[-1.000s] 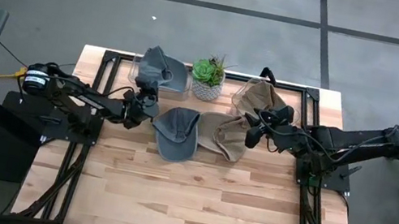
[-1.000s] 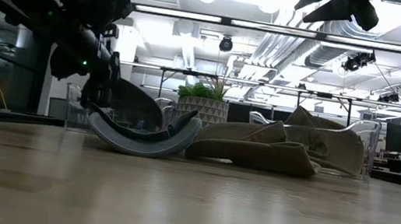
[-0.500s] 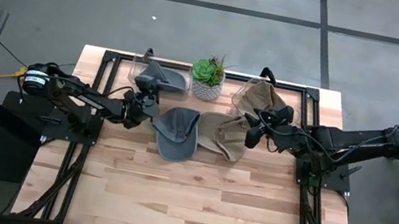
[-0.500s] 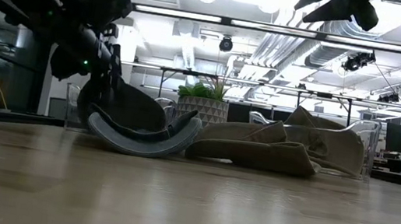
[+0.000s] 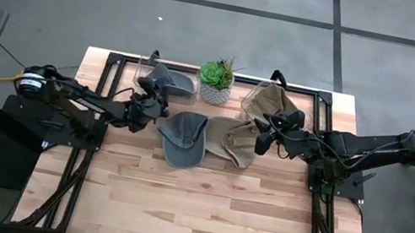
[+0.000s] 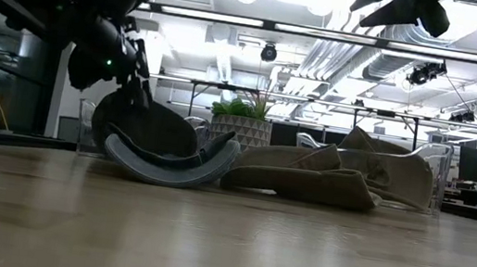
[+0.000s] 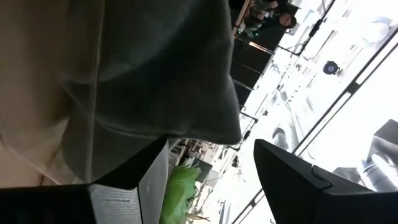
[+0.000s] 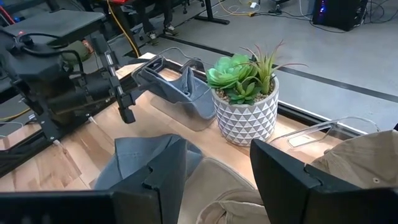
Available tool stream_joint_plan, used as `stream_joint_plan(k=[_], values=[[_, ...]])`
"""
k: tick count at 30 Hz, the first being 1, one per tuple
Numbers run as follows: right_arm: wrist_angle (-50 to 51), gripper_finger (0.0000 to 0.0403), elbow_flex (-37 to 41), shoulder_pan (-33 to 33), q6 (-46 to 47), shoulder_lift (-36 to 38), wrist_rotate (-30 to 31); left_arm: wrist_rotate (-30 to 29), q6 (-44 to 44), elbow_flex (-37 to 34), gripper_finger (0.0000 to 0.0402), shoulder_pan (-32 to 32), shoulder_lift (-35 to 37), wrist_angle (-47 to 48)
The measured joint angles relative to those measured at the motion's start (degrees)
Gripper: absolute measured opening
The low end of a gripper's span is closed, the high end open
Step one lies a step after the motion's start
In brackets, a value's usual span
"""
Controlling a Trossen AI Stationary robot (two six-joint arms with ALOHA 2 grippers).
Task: Pick & Place hat
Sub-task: Put the right blue cap into the left transparent bin
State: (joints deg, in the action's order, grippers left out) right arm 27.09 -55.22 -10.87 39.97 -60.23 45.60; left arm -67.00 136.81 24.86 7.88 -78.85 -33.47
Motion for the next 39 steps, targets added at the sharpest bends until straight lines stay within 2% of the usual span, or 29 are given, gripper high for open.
stream_joint_plan(k=[5,10,14,19,20,23,26,29,32,37,39], values=[[0.00,0.0172,0.00,0.00,-0.07,-0.01,-0.02,-0.02,-3.61,-0.02,0.0215,0.00,3.14,0.09],[0.00,0.0172,0.00,0.00,-0.13,-0.02,-0.17,2.84,-14.23,-0.02,0.0204,0.00,6.79,0.17],[0.00,0.0172,0.00,0.00,-0.15,-0.02,-0.17,5.41,-22.53,-0.02,0.0150,0.00,9.11,0.05],[0.00,0.0172,0.00,0.00,-0.37,-0.02,-0.16,7.31,-24.52,-0.02,0.0027,0.00,9.40,0.64],[0.00,0.0172,0.00,0.00,-0.37,-0.02,-0.16,7.85,-24.50,-0.02,0.0014,0.00,9.40,0.68],[0.00,0.0172,0.00,0.00,-0.38,-0.02,-0.16,7.93,-25.81,-0.02,0.0015,0.02,9.38,1.20],[0.00,0.0172,0.00,0.00,-0.37,-0.02,-0.17,8.00,-30.85,-0.02,0.0003,0.02,9.38,2.88],[0.00,0.0172,0.00,0.00,-0.37,-0.02,-0.17,8.04,-39.51,-0.02,0.0002,0.02,9.38,3.00],[0.01,0.0172,0.00,0.00,-0.38,-0.02,-0.21,8.88,-51.82,1.09,0.0001,0.04,9.35,3.25],[0.00,0.0172,-0.01,0.00,-0.39,-0.02,-0.28,10.73,-75.22,5.78,0.0000,0.02,9.35,4.64],[0.02,0.0172,0.00,0.00,-0.39,-0.02,-0.37,10.35,-80.59,8.26,0.0000,0.02,9.35,7.93]])
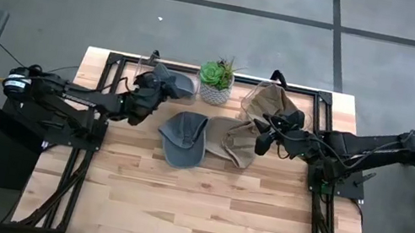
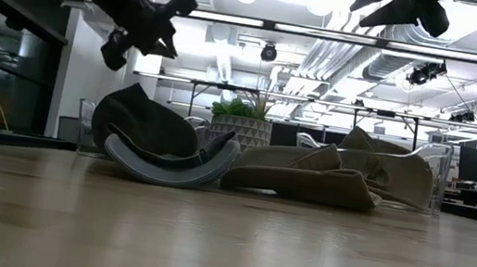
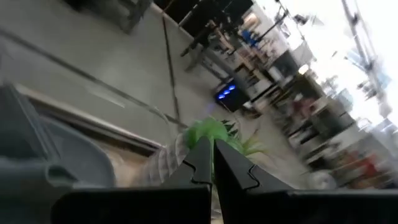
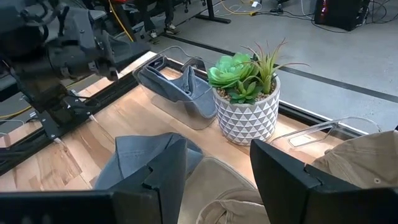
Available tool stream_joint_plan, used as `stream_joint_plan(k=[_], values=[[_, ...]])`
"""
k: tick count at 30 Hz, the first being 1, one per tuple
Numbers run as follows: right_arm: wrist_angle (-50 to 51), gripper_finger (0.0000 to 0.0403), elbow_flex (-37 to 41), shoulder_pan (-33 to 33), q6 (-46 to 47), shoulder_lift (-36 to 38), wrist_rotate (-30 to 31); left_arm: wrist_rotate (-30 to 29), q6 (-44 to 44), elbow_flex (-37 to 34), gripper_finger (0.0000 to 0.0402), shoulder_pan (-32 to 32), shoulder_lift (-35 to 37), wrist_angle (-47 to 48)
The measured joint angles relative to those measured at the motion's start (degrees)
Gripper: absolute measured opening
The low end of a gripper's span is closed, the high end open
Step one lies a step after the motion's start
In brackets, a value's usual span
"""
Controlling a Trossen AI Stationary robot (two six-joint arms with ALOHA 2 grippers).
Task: Pick & Place hat
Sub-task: Put the right blue cap into the left transparent bin
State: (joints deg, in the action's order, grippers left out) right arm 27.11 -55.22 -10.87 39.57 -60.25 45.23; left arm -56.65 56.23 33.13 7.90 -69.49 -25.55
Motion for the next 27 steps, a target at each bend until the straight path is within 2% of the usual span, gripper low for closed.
stream_joint_plan(k=[2,5,11,15,20,27], values=[[0.00,0.0172,-0.02,0.00,0.00,0.00,-0.02,-2.43,-0.06,2.16,0.0000,0.00,0.00,5.88],[0.00,0.0172,0.00,0.00,0.00,0.00,-0.02,-5.43,6.61,4.11,0.0000,0.03,0.00,14.92],[-0.02,0.0172,-0.02,0.00,0.00,0.00,-0.02,-0.83,21.53,4.41,0.0000,3.18,-0.35,27.37],[-0.02,0.0172,-0.02,0.00,0.02,0.00,0.00,0.94,24.72,4.37,0.0000,5.25,-1.75,28.90],[0.00,0.0172,-0.02,0.00,0.31,0.00,-0.04,8.92,25.13,4.46,0.0000,7.67,-2.14,28.71],[0.00,0.0172,-0.02,0.00,0.42,0.00,-0.24,11.49,29.13,4.48,0.0000,7.58,-4.64,31.80]])
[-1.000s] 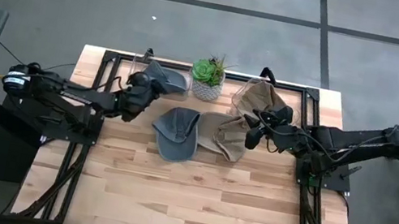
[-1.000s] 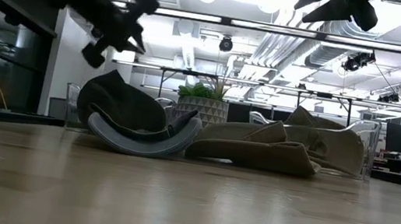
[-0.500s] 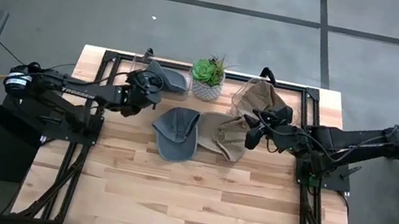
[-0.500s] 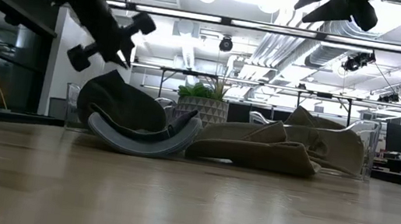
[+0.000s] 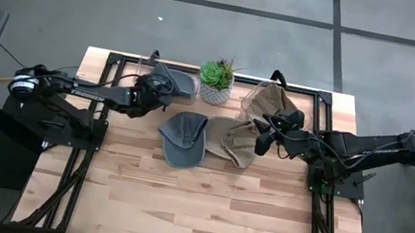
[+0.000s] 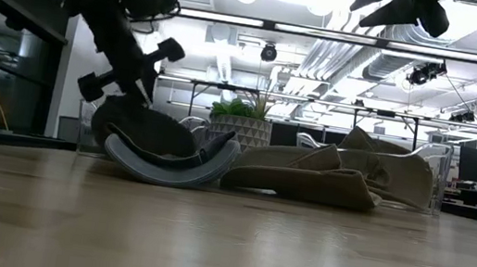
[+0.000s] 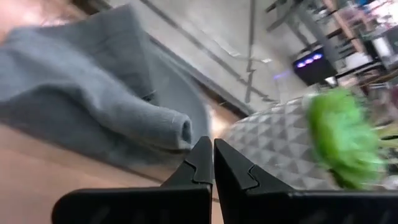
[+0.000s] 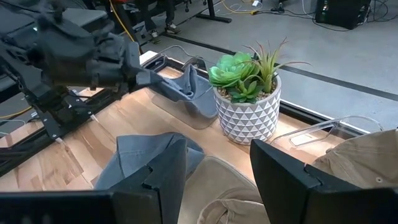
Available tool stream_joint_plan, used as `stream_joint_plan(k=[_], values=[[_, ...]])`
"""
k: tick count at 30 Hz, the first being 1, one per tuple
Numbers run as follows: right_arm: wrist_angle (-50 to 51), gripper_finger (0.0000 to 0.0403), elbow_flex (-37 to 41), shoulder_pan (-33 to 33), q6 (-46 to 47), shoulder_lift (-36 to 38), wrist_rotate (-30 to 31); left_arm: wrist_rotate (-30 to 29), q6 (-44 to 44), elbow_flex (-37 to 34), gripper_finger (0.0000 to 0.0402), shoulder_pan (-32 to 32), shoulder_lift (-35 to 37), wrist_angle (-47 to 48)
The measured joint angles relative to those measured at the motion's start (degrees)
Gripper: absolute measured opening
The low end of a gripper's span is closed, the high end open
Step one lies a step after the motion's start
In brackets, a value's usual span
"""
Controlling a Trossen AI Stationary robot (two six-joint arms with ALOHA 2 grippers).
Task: Pick & Place hat
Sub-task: Put the right blue cap into the left transparent bin, then put the blue cap into the left transparent bin
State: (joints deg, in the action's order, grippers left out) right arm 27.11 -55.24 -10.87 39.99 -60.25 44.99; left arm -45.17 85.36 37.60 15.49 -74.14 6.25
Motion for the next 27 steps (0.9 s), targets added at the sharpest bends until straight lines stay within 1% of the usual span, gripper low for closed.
stream_joint_plan(k=[2,7,12,23,27], values=[[0.00,0.0172,0.00,0.00,0.01,0.00,0.00,1.03,1.33,-0.07,0.0000,0.00,-0.86,1.60],[-0.02,0.0172,0.00,0.00,0.01,0.00,0.00,2.18,2.19,-0.07,0.0000,-0.11,-2.44,1.37],[-0.02,0.0172,0.00,0.00,0.02,0.00,0.00,2.22,2.40,-0.07,0.0000,-0.11,-3.66,1.07],[-0.09,0.0172,0.00,0.00,0.04,0.00,-0.20,4.14,3.85,-0.07,0.0000,-0.09,-3.71,1.64],[-0.09,0.0172,0.00,0.00,0.04,0.00,-0.33,4.39,5.40,-0.07,0.0000,-0.11,-3.18,0.15]])
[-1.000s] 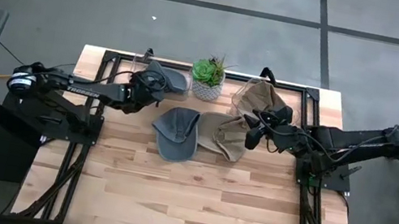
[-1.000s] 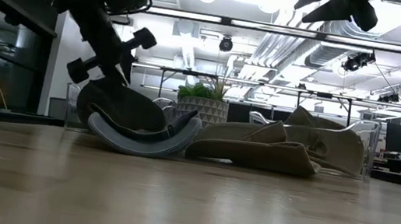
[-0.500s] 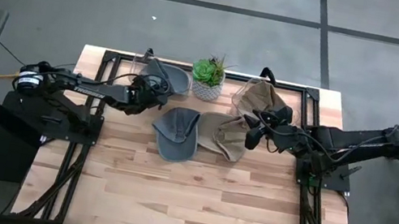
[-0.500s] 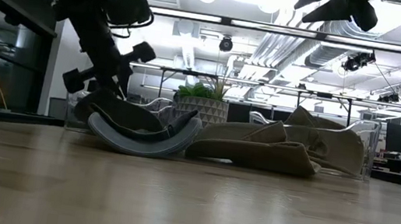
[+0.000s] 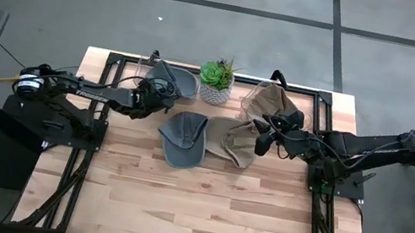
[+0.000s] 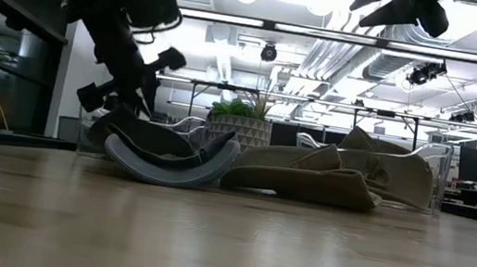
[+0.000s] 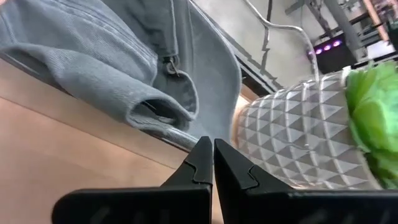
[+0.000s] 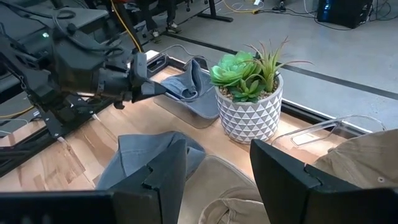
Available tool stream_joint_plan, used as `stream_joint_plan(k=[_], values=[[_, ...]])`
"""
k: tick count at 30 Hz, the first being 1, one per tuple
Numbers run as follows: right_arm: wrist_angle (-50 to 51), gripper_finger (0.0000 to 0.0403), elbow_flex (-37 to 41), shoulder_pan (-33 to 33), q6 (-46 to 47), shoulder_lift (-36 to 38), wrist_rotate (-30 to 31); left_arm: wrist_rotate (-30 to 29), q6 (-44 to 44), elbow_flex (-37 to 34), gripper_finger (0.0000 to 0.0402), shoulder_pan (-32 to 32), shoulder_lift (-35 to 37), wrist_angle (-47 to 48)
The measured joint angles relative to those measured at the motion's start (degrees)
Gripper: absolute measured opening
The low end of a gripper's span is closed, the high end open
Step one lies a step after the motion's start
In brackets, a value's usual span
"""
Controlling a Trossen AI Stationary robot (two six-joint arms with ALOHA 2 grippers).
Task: Pick & Place hat
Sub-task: Put the blue cap into the left transparent bin
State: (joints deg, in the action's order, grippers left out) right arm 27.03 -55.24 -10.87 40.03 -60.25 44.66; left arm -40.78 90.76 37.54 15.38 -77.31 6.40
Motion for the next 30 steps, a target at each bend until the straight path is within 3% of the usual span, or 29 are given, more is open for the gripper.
stream_joint_plan(k=[9,14,20,30], values=[[0.03,0.0172,0.00,0.00,-0.02,0.00,-0.54,-1.18,-2.32,0.00,0.0000,0.00,8.35,-0.68],[0.04,0.0172,0.00,0.00,-0.09,0.00,-0.54,1.13,-5.03,0.02,0.0000,0.00,13.44,-0.56],[0.06,0.0172,0.00,0.00,-0.34,0.00,-0.54,8.03,-6.96,0.04,0.0000,0.00,20.03,0.05],[0.09,0.0172,0.00,0.00,-0.46,0.00,-0.54,27.22,-6.54,0.00,0.0000,-0.02,27.30,6.50]])
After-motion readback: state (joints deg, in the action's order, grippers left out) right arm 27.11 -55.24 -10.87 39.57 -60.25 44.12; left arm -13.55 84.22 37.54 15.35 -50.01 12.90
